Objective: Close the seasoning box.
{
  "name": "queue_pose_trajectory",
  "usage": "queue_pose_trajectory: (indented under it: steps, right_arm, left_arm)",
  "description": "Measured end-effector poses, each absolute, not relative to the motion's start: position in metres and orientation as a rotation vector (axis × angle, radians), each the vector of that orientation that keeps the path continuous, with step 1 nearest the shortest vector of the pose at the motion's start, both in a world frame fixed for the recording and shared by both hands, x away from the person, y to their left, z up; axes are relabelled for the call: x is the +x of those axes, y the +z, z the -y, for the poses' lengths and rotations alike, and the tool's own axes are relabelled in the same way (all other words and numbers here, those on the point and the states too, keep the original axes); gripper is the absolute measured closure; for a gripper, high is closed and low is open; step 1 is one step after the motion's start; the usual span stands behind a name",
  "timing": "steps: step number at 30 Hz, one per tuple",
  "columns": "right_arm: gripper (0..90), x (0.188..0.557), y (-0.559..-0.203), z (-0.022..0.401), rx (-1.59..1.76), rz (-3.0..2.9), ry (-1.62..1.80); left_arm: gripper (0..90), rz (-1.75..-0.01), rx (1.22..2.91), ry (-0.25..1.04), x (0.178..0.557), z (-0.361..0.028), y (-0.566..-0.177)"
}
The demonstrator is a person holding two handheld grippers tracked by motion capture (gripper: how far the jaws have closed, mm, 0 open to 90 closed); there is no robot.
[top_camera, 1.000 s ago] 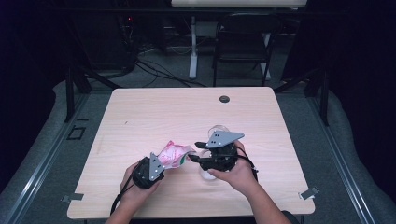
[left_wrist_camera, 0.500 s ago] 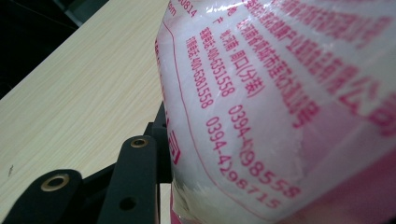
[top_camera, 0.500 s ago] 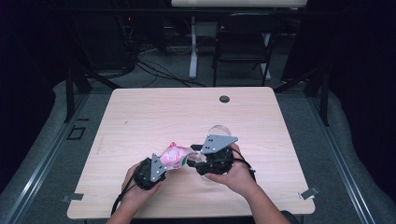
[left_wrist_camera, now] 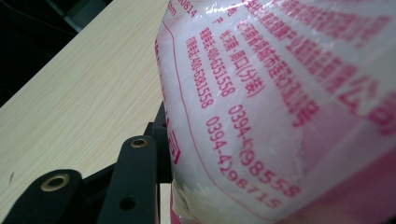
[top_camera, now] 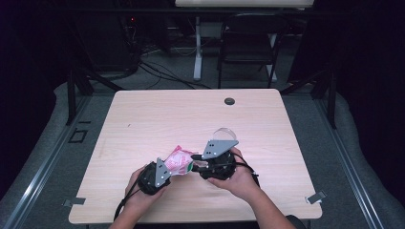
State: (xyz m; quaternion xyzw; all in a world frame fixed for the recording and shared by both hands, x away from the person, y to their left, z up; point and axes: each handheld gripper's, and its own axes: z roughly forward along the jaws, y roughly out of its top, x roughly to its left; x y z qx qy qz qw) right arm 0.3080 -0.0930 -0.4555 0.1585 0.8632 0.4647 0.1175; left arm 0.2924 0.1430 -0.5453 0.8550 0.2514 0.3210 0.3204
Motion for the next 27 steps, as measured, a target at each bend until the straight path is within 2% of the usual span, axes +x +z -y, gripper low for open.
queue_pose_trajectory:
  steps: [9, 27]
  right_arm:
    - [72.4, 0.3083, -0.4569, 0.0924, 0.464, -2.546, 1.324]
    - [90.0, 0.3108, -0.4578, 0.0948, 0.523, -2.608, 1.338]
  left_arm:
    - [61.0, -0.652, 2.258, 0.859, 0.2921, -0.1427, -0.5454]
    - [61.1, -0.628, 2.277, 0.877, 0.2918, -0.1422, -0.5459]
